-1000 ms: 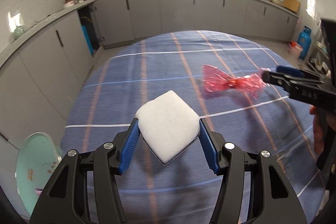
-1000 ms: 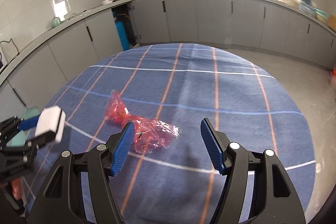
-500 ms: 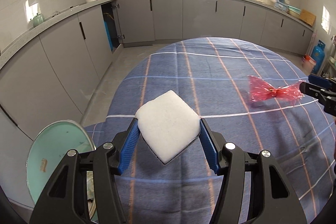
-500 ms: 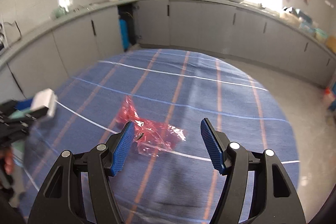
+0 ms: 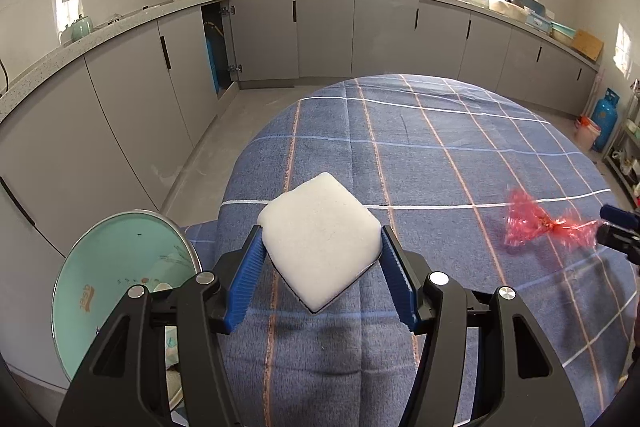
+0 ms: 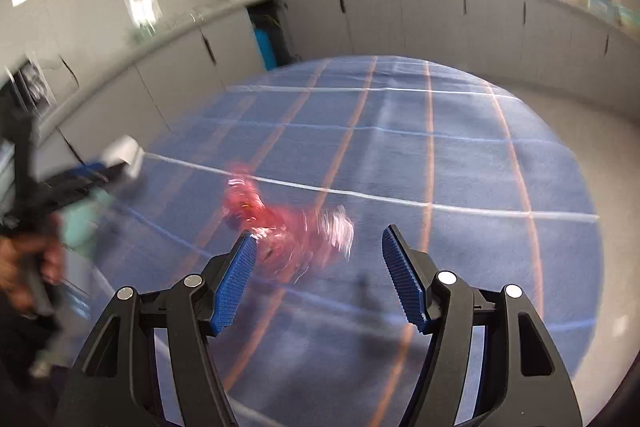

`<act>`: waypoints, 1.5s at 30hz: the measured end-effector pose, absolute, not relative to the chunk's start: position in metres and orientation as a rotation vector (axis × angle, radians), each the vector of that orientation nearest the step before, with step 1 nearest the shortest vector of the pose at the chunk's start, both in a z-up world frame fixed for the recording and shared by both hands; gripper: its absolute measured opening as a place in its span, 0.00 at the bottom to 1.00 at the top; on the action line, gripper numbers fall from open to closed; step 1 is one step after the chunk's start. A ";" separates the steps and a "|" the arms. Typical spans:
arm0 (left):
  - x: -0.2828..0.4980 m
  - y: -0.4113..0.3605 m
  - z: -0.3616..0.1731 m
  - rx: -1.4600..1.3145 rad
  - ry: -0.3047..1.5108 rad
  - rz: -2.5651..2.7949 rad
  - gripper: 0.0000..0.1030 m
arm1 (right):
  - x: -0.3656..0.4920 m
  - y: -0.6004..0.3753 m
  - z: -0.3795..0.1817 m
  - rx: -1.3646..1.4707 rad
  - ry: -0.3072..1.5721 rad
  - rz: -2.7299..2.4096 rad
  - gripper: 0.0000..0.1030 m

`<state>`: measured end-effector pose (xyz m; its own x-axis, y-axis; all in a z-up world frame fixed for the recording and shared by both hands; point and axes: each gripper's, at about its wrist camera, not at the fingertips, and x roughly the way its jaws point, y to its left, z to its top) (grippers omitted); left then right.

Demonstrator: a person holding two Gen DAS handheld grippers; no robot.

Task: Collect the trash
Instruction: 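Lift the white sponge with the left tool while the right tool grasps the red wrapper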

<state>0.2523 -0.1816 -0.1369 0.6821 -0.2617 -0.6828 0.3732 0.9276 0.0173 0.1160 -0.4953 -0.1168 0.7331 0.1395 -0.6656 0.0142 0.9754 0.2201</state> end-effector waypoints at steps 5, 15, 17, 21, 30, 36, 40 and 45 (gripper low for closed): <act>0.247 -0.178 -0.134 0.161 0.731 -0.354 0.56 | 0.112 -0.484 -0.110 0.133 0.716 0.030 0.64; 0.240 -0.159 -0.131 0.144 0.727 -0.329 0.56 | 0.097 -0.482 -0.124 0.102 0.782 0.078 0.64; 0.239 -0.157 -0.131 0.140 0.726 -0.331 0.56 | 0.081 -0.496 -0.127 0.189 0.765 0.138 0.64; 0.238 -0.160 -0.132 0.141 0.727 -0.339 0.56 | 0.066 -0.495 -0.120 0.068 0.697 0.025 0.64; 0.229 -0.161 -0.121 0.146 0.706 -0.347 0.56 | 0.075 -0.465 -0.105 0.048 0.615 0.043 0.64; 0.225 -0.155 -0.117 0.159 0.697 -0.339 0.56 | 0.096 -0.438 -0.127 -0.078 0.735 0.174 0.64; 0.224 -0.149 -0.118 0.171 0.703 -0.329 0.56 | 0.113 -0.436 -0.144 -0.090 0.815 0.179 0.39; 0.227 -0.138 -0.113 0.173 0.692 -0.309 0.56 | 0.106 -0.423 -0.135 -0.086 0.801 0.228 0.26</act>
<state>0.2266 -0.1382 -0.1135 0.7271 -0.2221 -0.6496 0.3356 0.9404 0.0541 0.1059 -0.4234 -0.1347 0.6727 0.1700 -0.7202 -0.2351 0.9719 0.0098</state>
